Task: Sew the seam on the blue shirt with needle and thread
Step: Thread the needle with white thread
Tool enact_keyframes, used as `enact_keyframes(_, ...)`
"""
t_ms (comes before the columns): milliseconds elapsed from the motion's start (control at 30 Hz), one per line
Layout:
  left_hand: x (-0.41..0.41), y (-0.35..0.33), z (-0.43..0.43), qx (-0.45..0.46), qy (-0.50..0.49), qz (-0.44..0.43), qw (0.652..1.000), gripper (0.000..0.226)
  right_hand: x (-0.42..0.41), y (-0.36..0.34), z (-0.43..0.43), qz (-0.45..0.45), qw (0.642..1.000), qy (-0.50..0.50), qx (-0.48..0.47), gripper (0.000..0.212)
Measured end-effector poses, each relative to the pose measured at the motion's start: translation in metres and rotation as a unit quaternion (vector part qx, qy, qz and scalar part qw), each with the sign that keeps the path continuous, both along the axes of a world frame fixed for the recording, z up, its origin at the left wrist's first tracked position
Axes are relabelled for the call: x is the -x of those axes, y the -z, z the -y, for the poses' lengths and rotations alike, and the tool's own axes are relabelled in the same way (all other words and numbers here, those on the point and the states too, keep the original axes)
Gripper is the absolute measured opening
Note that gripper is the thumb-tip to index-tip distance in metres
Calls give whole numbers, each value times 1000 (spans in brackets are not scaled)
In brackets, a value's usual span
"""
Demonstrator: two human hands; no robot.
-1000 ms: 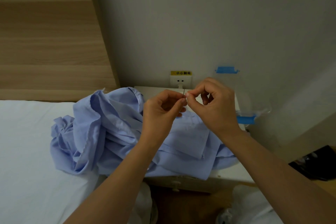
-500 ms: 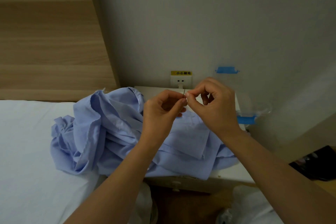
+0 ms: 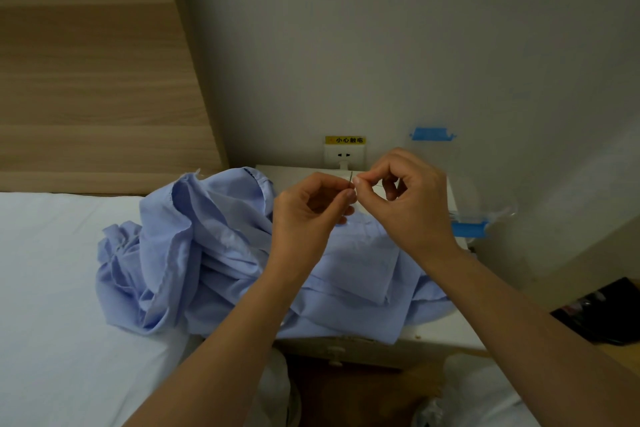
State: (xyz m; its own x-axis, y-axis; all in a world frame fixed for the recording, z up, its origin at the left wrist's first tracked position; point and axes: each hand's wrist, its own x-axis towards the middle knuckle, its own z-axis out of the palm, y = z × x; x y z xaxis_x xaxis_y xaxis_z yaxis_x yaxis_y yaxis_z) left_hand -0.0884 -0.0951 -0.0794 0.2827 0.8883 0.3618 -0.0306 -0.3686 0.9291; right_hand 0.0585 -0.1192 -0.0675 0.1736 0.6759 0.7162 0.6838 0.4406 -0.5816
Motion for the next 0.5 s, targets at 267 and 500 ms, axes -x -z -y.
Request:
enact_keyframes(267, 0, 1, 0, -4, 3, -3, 1000, 8, 0, 0, 0, 0, 1000, 0, 0, 17)
enact_keyframes(500, 0, 0, 1, 2, 4, 1, 1000, 8, 0, 0, 0, -2, 1000, -4, -1, 18)
